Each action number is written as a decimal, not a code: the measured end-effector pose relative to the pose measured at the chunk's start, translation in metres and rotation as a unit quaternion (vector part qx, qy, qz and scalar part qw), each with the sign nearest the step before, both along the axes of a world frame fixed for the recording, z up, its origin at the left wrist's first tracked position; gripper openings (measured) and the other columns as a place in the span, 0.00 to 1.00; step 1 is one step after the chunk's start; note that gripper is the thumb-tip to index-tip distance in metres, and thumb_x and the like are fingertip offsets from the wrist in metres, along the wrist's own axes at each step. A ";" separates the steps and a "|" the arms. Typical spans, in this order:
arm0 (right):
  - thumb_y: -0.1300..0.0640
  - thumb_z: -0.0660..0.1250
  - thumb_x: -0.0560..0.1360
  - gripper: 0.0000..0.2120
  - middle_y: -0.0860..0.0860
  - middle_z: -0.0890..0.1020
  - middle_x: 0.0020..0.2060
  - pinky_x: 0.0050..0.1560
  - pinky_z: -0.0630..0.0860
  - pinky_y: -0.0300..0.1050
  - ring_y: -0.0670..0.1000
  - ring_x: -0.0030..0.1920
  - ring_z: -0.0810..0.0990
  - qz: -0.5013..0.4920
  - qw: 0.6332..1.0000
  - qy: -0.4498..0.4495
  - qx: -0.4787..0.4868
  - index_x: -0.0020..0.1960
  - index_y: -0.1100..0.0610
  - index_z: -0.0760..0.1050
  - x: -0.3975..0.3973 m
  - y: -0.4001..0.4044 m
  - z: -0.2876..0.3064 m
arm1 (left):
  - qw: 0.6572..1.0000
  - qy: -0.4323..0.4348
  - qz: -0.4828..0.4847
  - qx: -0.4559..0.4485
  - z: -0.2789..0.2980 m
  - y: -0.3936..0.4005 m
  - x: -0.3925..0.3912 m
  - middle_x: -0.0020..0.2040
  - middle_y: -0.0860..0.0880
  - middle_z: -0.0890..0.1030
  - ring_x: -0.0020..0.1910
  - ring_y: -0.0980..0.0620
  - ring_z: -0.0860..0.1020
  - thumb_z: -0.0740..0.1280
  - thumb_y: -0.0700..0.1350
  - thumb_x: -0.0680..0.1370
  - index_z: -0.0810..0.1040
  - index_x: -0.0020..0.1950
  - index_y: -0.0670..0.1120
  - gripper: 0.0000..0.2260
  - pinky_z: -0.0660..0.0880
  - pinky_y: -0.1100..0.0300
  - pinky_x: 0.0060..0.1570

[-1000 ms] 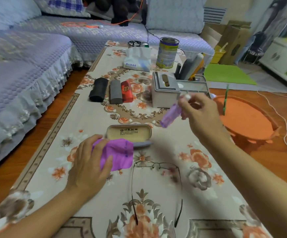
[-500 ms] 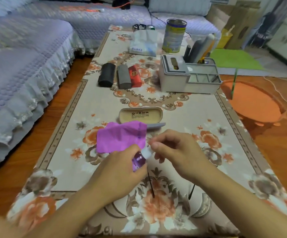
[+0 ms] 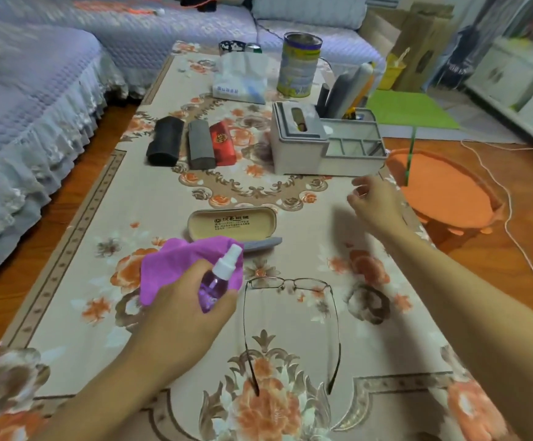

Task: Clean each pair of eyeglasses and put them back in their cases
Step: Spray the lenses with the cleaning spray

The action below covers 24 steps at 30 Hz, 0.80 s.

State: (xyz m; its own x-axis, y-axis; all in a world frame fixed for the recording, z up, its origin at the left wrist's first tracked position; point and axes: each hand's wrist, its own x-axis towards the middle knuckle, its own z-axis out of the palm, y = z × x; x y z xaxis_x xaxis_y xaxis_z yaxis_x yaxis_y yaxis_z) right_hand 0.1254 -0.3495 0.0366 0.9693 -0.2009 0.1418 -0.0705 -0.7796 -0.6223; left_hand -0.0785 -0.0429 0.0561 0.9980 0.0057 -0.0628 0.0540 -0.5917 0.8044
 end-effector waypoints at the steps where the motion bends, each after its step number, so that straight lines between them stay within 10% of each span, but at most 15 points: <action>1: 0.61 0.66 0.79 0.15 0.56 0.82 0.57 0.50 0.70 0.42 0.54 0.54 0.80 -0.018 1.000 0.007 -0.008 0.65 0.59 0.76 0.015 -0.006 -0.007 | 1.000 -0.003 0.005 -0.015 -0.001 -0.002 0.003 0.35 0.60 0.77 0.31 0.57 0.73 0.66 0.56 0.78 0.72 0.46 0.56 0.07 0.68 0.56 0.33; 7: 0.57 0.70 0.78 0.11 0.57 0.81 0.57 0.52 0.69 0.44 0.58 0.58 0.78 -0.067 0.996 0.054 -0.036 0.60 0.56 0.78 0.067 -0.017 -0.030 | 0.985 0.028 0.048 -0.162 -0.011 0.003 0.005 0.35 0.42 0.80 0.34 0.45 0.79 0.66 0.52 0.79 0.72 0.52 0.63 0.06 0.78 0.42 0.44; 14: 0.57 0.70 0.78 0.18 0.57 0.78 0.61 0.53 0.77 0.46 0.55 0.55 0.79 -0.086 0.995 0.007 0.039 0.67 0.57 0.73 0.015 -0.002 0.004 | 0.973 0.060 0.010 -0.223 -0.016 0.009 0.007 0.47 0.48 0.82 0.45 0.45 0.80 0.71 0.41 0.76 0.67 0.70 0.73 0.33 0.76 0.33 0.53; 17: 0.57 0.64 0.82 0.07 0.55 0.82 0.45 0.37 0.76 0.37 0.49 0.38 0.78 0.035 0.980 0.055 0.187 0.52 0.57 0.81 -0.075 0.020 0.039 | 0.975 0.031 -0.040 -0.215 -0.012 -0.001 -0.005 0.60 0.61 0.82 0.61 0.55 0.80 0.71 0.46 0.79 0.65 0.69 0.79 0.31 0.75 0.43 0.65; 21: 0.44 0.64 0.80 0.14 0.46 0.85 0.53 0.58 0.79 0.44 0.45 0.55 0.83 0.232 0.904 0.157 0.322 0.62 0.46 0.80 -0.189 0.048 0.059 | 0.974 -0.004 -0.103 -0.202 -0.009 -0.032 -0.028 0.61 0.66 0.79 0.63 0.63 0.79 0.73 0.39 0.77 0.67 0.66 0.77 0.35 0.77 0.63 0.62; 24: 0.42 0.62 0.79 0.17 0.51 0.85 0.53 0.62 0.78 0.50 0.50 0.58 0.83 0.194 0.879 0.113 0.421 0.60 0.49 0.80 -0.227 0.065 0.045 | 0.974 -0.015 -0.149 -0.171 -0.011 -0.059 -0.041 0.63 0.67 0.78 0.65 0.64 0.77 0.76 0.41 0.75 0.70 0.63 0.73 0.31 0.75 0.62 0.65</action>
State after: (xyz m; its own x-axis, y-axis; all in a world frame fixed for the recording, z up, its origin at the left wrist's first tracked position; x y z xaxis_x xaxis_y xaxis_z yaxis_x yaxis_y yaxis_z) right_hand -0.1013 -0.2844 0.0813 0.9723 0.2097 -0.1036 -0.0970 -0.0415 -0.9944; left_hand -0.1197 -0.1020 0.0449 0.9535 -0.3008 0.0185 -0.1052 -0.2746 0.9558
